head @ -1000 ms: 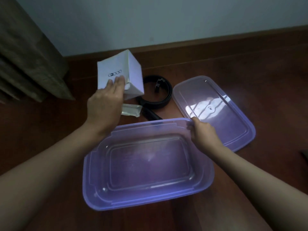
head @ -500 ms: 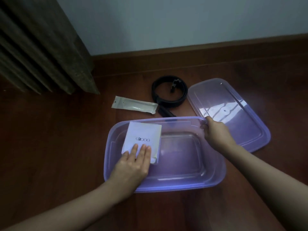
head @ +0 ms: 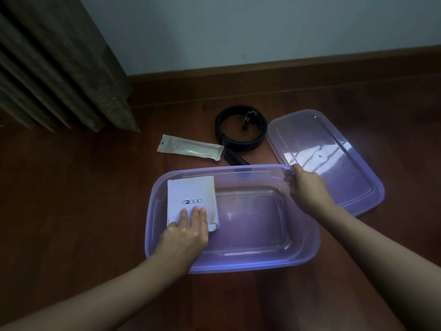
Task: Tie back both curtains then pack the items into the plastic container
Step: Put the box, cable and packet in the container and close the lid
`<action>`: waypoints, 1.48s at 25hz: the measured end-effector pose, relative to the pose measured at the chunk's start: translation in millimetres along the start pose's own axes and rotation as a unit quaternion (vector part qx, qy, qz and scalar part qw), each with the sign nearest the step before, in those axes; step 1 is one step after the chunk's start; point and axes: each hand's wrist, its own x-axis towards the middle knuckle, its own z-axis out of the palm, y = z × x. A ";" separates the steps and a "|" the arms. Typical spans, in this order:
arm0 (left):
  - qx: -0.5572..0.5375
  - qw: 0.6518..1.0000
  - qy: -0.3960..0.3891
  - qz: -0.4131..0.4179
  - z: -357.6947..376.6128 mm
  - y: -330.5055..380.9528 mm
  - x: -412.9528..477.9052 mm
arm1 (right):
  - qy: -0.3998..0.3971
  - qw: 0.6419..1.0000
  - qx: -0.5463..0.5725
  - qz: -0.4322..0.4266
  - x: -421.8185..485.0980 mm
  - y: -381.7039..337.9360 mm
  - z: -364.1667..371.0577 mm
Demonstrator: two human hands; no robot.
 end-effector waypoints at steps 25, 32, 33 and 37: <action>-0.214 0.952 -0.128 -0.177 52.8 -66.2 299.9 | -0.008 0.999 0.049 0.001 1.5 6.4 5.0; -0.306 0.898 -0.179 -0.260 66.8 -82.8 304.5 | -0.023 1.000 0.013 0.001 0.5 5.2 2.6; -0.291 0.899 -0.178 -0.274 67.0 -82.5 303.9 | -0.020 1.000 0.011 0.002 0.6 5.4 2.6; -0.251 0.913 -0.169 -0.273 60.9 -80.7 300.1 | -0.013 1.000 0.014 0.004 0.4 5.0 3.1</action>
